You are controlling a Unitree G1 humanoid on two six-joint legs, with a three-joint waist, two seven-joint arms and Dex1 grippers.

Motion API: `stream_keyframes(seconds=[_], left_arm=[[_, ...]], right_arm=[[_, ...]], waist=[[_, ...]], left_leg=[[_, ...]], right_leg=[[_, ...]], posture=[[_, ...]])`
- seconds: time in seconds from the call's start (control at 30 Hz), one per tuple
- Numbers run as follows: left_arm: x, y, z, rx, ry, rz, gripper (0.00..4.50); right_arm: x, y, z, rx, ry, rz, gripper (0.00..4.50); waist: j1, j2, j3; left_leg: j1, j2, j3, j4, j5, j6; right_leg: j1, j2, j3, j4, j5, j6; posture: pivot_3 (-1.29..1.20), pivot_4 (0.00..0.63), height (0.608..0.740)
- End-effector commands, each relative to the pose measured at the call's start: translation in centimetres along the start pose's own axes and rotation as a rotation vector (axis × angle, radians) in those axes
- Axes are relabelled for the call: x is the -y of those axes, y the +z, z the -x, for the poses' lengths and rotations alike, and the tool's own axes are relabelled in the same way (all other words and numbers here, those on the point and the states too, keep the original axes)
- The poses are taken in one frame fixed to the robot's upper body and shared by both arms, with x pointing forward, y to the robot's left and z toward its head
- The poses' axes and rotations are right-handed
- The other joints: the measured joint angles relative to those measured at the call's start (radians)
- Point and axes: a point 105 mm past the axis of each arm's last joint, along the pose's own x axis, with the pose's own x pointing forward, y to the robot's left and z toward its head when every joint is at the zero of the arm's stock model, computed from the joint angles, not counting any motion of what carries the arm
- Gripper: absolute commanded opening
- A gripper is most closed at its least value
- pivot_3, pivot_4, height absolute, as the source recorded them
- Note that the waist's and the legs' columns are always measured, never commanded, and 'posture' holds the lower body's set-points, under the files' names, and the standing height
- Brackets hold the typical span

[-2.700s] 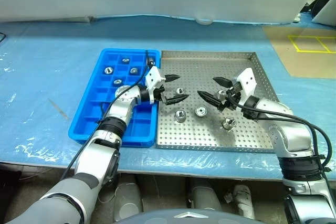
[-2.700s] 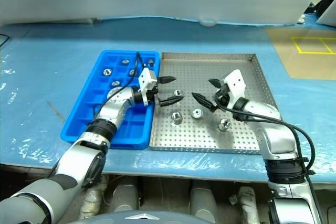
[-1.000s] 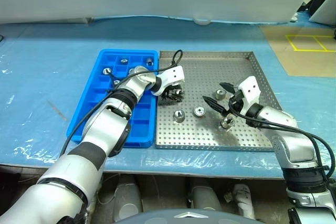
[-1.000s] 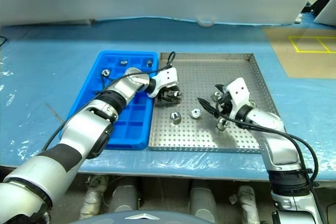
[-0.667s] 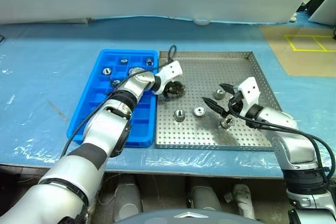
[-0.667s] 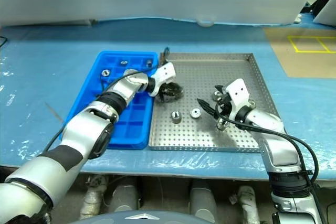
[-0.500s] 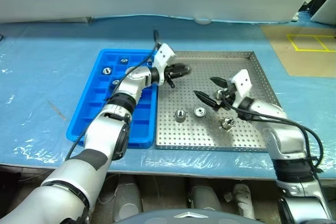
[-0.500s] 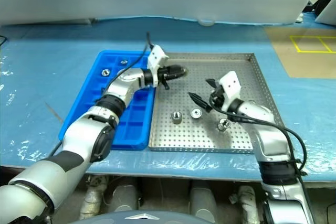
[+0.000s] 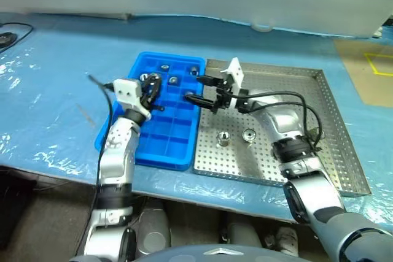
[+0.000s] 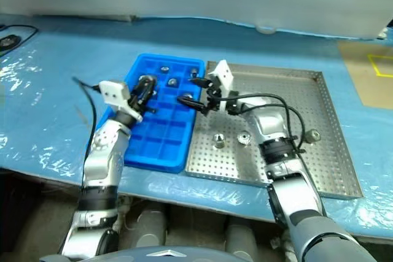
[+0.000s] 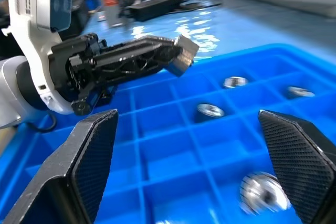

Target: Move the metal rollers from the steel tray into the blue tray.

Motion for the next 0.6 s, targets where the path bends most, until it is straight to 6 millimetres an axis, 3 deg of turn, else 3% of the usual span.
stream_keyframes(seconds=[0.03,0.3,0.43,0.6], left_arm=[[-1.2,2.1,0.9,0.059,0.124,-0.080,0.88],[-2.7,0.2,2.8,-0.054,0.208,-0.090,0.88],[-1.9,-0.8,2.2,-0.093,0.149,-0.060,0.88],[-0.2,-0.2,0.8,-0.066,0.036,-0.035,0.88]], right_arm=[[-0.5,0.9,-1.1,0.016,0.071,0.046,4.50],[-1.0,0.6,-2.0,0.019,0.117,0.047,4.50],[-0.8,-0.1,-1.2,0.007,0.090,0.042,4.50],[-0.6,-0.2,-0.7,0.008,0.059,0.044,4.50]], waist=[[0.016,0.000,0.000],[0.072,0.001,0.000],[0.094,0.001,0.000],[0.099,0.001,0.000]], left_leg=[[0.000,0.000,-0.001,0.000,0.000,0.000],[-0.010,0.000,-0.016,0.001,0.003,-0.004],[-0.013,0.000,-0.019,0.005,0.003,-0.005],[-0.014,0.000,-0.020,0.007,0.003,-0.005]], right_leg=[[0.000,0.000,-0.001,0.000,0.000,0.000],[-0.001,0.001,-0.013,0.000,-0.001,-0.002],[-0.001,0.001,-0.015,0.002,-0.001,-0.002],[0.000,0.000,-0.015,0.003,-0.001,-0.002]], posture=[[0.44,0.150,0.740],[0.49,0.150,0.740],[0.46,0.150,0.740],[0.42,0.150,0.740]])
